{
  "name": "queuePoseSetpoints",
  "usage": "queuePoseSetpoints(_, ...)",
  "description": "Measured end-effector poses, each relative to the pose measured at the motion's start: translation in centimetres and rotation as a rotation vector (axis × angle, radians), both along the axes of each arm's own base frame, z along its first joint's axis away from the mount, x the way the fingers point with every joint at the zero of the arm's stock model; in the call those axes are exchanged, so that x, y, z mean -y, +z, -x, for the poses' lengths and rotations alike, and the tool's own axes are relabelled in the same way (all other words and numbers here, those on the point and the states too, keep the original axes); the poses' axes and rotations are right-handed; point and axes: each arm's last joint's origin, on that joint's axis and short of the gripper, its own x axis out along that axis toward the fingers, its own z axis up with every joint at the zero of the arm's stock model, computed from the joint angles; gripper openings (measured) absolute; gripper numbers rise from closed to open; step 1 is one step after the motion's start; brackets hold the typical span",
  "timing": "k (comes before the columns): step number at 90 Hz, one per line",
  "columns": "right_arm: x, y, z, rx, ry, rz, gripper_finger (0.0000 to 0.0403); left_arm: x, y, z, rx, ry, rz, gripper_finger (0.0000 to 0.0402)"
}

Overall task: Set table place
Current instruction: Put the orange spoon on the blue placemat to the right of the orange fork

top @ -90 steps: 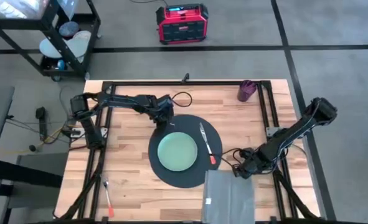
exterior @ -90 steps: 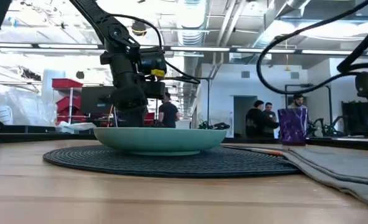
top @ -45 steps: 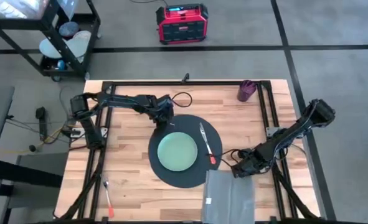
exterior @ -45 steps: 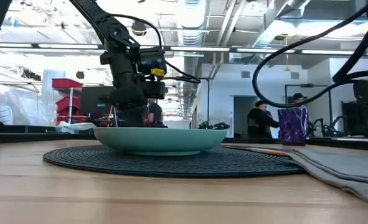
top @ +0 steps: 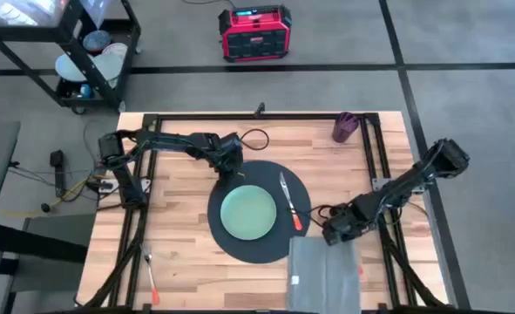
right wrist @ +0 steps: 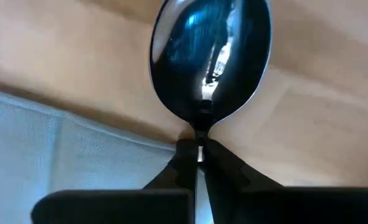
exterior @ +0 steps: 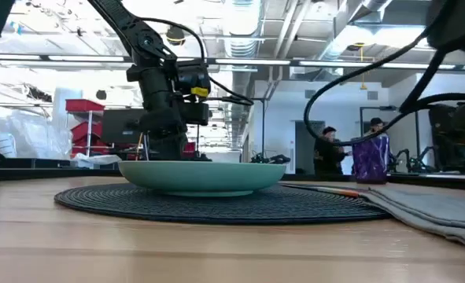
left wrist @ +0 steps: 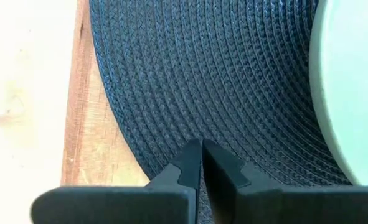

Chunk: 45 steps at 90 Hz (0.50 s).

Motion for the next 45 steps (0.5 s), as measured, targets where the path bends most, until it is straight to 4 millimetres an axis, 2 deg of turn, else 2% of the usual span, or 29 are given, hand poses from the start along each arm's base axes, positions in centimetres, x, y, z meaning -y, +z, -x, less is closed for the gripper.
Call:
queuePoseSetpoints(14,0.8,0.0,-0.4,0.027,0.042,-0.002,0.0019,0.0,0.0,0.0,0.0,0.016,0.006,0.0)
queuePoseSetpoints(45,1.7,0.0,-0.8,0.034,0.039,0.008,0.0117,0.0,0.0,0.0,0.001,0.018,0.006,0.0)
